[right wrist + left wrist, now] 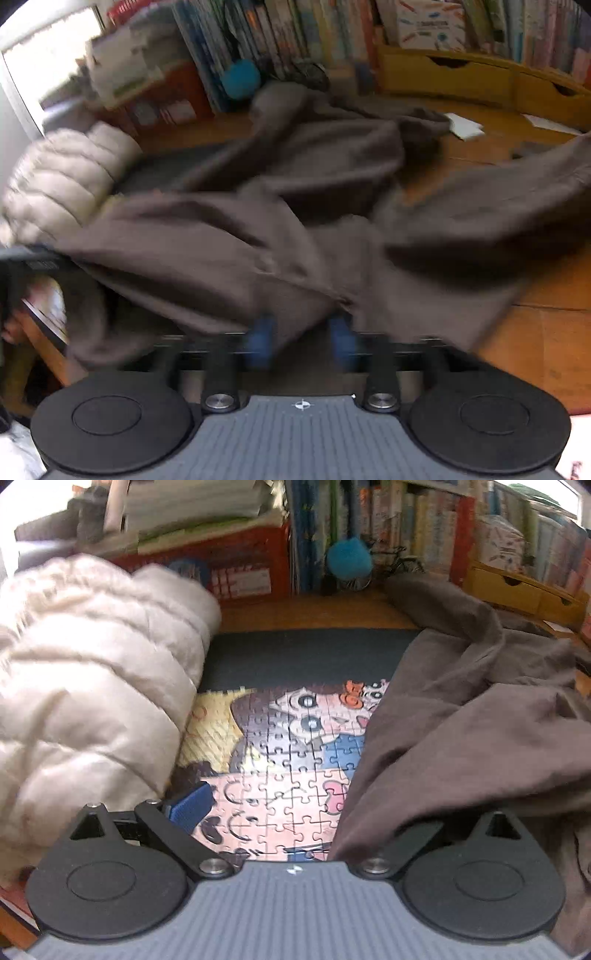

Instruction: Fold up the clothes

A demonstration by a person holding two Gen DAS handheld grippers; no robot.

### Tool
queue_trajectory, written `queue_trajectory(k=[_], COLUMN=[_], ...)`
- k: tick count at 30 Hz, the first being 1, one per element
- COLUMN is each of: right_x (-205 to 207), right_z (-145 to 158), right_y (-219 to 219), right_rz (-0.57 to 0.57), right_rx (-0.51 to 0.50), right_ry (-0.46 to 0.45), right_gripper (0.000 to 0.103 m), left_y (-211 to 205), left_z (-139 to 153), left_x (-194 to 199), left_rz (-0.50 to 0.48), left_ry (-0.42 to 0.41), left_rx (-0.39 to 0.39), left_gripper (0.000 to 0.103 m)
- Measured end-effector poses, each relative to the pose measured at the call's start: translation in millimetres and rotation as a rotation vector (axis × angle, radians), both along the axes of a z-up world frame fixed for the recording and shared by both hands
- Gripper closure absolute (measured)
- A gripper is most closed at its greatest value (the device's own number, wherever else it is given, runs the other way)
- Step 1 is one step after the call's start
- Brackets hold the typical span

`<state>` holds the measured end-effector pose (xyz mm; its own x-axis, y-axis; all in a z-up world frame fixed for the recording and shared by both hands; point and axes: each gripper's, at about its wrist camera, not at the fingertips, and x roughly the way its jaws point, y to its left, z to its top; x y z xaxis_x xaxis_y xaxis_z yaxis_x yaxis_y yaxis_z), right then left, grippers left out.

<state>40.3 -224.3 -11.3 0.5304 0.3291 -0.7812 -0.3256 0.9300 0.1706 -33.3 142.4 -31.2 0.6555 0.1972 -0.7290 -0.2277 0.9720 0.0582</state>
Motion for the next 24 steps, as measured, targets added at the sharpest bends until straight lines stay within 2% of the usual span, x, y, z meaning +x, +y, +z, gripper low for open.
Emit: queue_trajectory(k=[3,5,6,8,10,13,15,17,19,21,24], right_x=[0,9,19,43,70,96,97,98,107,119,135], right_z=[27,43,45,37,18,-7,0,9,17,21,24], right_y=[-8,-13,-7,11,37,66,69,63,47,25,-4], right_rz=[0.012,0.017,0.022,0.041,0.063,0.061,0.083,0.074,0.002,-0.105,-0.251], right_rx=[0.033,0.072,0.054,0.018,0.003,-0.026,0.042,0.057,0.054,0.077,0.105], right_ry=[-0.08,-0.135,-0.144,-0.117,-0.054,0.044,0.008,-0.035,-0.08,-0.121,-0.171], right_gripper=[0.026,0.025,0.025,0.025,0.025,0.034,0.032,0.028,0.024,0.022,0.016], left_y=[-1,2,2,2,0,4,12,26,38,39,18], left_z=[12,15,16,21,24,30,37,56,82,102,105], left_x=[-3,-3,-3,-6,-11,-25,-34,-38,-31,-6,58], left_rz=[-0.008,-0.009,-0.007,-0.011,-0.016,-0.027,-0.032,-0.025,-0.028,-0.091,-0.15], left_ry=[-0.026,-0.028,-0.024,-0.029,-0.03,-0.012,0.001,-0.032,-0.097,-0.162,-0.181], left_rx=[0.036,0.029,0.022,0.024,0.038,0.05,0.04,0.023,-0.018,-0.072,-0.085], left_gripper=[0.004,0.004,0.004,0.004,0.004,0.004,0.004,0.004,0.001,0.0,0.0])
